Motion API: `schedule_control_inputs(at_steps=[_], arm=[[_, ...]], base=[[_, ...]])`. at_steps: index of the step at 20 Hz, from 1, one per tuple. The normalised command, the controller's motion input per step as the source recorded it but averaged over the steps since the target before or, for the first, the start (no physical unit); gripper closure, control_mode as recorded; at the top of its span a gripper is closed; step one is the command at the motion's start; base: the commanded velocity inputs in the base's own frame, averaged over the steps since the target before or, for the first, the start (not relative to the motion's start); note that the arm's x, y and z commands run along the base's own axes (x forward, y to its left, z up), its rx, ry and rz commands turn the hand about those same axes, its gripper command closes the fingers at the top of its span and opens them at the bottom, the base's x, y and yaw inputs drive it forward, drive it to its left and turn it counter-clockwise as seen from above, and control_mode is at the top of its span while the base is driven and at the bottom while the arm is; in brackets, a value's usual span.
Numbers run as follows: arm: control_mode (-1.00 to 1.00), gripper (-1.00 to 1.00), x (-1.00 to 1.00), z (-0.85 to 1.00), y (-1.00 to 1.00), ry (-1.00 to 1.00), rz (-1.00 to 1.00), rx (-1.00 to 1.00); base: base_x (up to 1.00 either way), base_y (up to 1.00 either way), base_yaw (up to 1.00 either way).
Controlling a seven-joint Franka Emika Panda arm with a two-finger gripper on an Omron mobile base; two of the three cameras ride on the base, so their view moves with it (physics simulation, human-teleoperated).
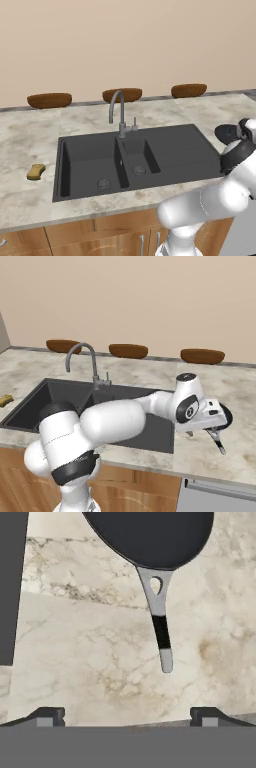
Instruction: Pick the pan and sponge and place them into the sink. Then turn on the water.
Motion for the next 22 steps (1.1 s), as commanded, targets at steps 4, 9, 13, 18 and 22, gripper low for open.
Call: schedule_control_inputs(at_steps=[4, 9, 13, 18, 22], arm=[[-1.0, -1.0, 0.19, -0.31, -0.33, 0.11, 0.0, 0.01], [-1.0, -1.0, 0.07, -0.38, -0.29, 0.1, 0.0, 0.03], [-1.0, -1.0, 0.0, -0.46, -0.26, 0.05, 0.0, 0.05], [-1.0, -1.0, 0.14, -0.26, -0.26, 0.03, 0.0, 0.06], [-1.0, -1.0, 0.27, -0.16, -0.31, 0.02, 0.0, 0.03]], base=[[0.0, 0.0, 0.0], [0.0, 0.0, 0.0], [0.0, 0.0, 0.0], [0.0, 0.0, 0.0], [0.0, 0.0, 0.0]])
